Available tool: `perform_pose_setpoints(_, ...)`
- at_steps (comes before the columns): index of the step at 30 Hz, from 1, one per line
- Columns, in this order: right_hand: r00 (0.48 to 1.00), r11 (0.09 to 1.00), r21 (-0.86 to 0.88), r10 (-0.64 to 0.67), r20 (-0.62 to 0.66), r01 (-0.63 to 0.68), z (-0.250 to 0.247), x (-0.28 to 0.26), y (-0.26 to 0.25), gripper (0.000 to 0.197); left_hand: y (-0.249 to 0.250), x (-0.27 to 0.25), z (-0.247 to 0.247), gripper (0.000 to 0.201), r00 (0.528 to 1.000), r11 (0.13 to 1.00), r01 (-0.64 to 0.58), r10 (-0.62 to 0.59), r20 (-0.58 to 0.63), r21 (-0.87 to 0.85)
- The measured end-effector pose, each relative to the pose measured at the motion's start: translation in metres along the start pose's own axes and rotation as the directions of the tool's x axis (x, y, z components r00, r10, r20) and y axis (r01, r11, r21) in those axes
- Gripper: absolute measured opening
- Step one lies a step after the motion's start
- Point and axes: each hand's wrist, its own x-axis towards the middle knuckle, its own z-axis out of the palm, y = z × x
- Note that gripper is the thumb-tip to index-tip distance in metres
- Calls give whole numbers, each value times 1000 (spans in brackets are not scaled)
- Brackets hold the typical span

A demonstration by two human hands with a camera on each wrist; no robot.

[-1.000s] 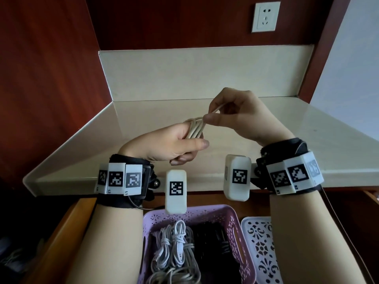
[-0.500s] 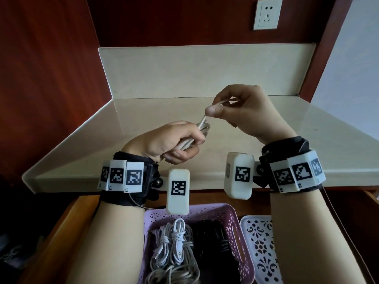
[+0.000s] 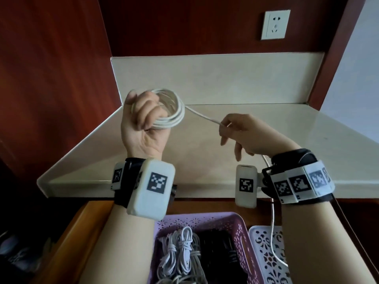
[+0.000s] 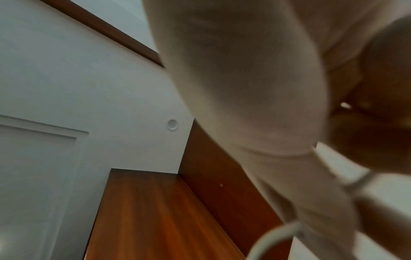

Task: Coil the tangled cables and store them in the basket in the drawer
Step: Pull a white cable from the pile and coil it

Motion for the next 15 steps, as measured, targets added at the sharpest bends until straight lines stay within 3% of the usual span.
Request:
perform_pose_setpoints(4, 995, 974, -225, -3, 99, 25, 2, 0, -2, 14, 4, 0, -8, 34, 972, 979, -202, 196, -127, -37)
perform_pose_setpoints(6, 992, 972, -233, -7, 123, 35, 7, 2, -6, 13, -1, 4, -13, 44, 933, 953, -304, 297, -204, -2)
perform_pose_setpoints(8, 990, 976, -212, -25, 136, 54, 11, 3, -8, 12, -7, 8, -9, 42, 874, 914, -380, 404, -269, 138)
perform_pose_setpoints(11, 979, 986, -165, -5, 202, 39, 16, 2, -11, 18, -16, 12, -4, 33, 792, 821, -364, 521, -318, 439)
perform_pose_setpoints(15, 990, 991, -126, -19, 143, 37, 19, 3, -14, 14, -24, 13, -6, 34, 756, 633, -212, 589, -285, 744)
